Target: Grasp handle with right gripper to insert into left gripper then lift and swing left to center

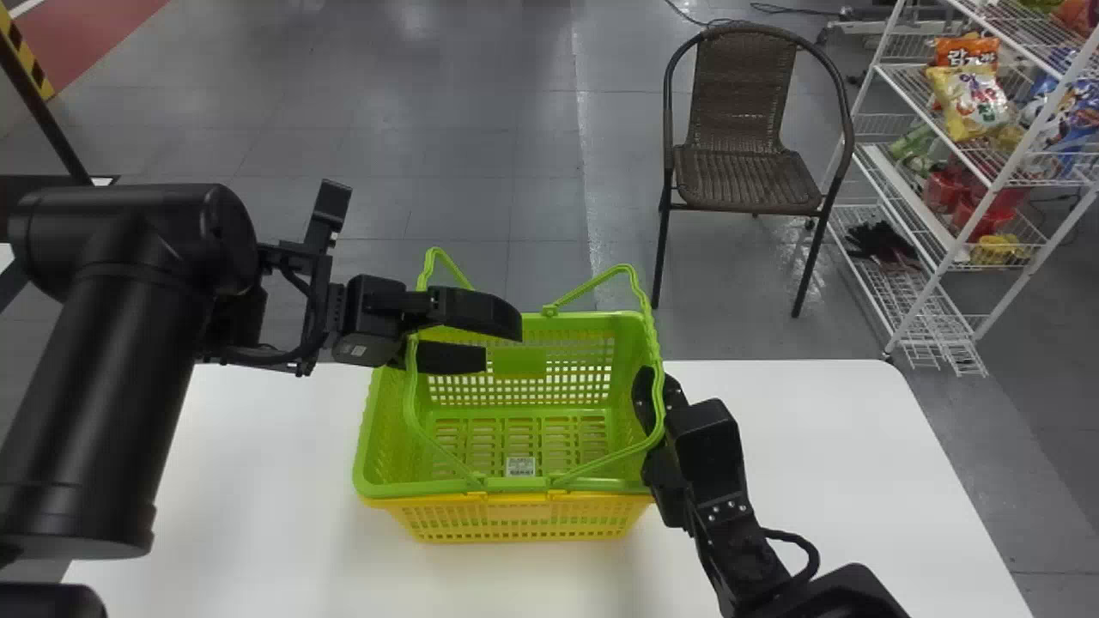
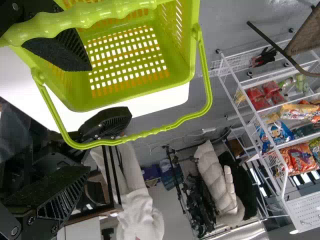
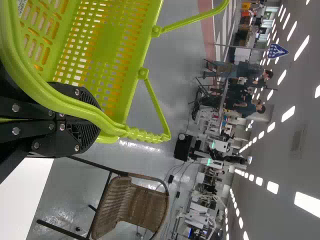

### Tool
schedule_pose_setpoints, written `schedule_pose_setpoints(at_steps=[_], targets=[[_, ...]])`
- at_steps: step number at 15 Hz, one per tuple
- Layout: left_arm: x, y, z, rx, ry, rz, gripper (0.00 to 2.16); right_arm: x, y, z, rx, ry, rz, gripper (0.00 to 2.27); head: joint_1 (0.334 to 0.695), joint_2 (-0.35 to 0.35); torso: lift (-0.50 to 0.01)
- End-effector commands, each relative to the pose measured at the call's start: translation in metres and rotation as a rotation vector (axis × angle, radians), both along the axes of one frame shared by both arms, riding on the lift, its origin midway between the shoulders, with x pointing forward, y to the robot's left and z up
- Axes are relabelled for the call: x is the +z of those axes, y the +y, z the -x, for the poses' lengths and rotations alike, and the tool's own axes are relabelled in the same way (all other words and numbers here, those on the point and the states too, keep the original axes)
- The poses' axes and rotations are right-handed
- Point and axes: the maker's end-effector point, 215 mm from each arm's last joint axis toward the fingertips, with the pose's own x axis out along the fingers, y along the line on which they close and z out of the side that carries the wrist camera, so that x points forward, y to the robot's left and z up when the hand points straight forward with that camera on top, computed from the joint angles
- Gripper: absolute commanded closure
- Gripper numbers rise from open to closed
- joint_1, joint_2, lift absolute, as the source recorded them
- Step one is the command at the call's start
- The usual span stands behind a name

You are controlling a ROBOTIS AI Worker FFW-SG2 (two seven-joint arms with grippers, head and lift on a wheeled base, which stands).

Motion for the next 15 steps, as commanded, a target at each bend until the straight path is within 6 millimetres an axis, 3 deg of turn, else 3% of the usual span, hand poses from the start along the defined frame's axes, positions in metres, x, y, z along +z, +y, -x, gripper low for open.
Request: schedule_pose_setpoints(at_steps=[1, 12, 15], targets=[[0.003, -0.005, -0.001, -0.008, -0.006, -0.001, 0.11, 0.004, 0.007, -0.001, 0.007, -0.001, -0.002, 1.95, 0.695, -0.006, 0.000], [0.002, -0.017, 0.003, -0.042, -0.008, -0.057, 0.11, 0.009, 0.036, -0.003, 0.040, 0.003, 0.014, 1.95, 0.695, 0.009, 0.000], [0.009, -0.020, 0.001, -0.046, -0.017, -0.054, 0.11, 0.011, 0.043, -0.004, 0.047, 0.002, 0.017, 1.95, 0.695, 0.014, 0.000]])
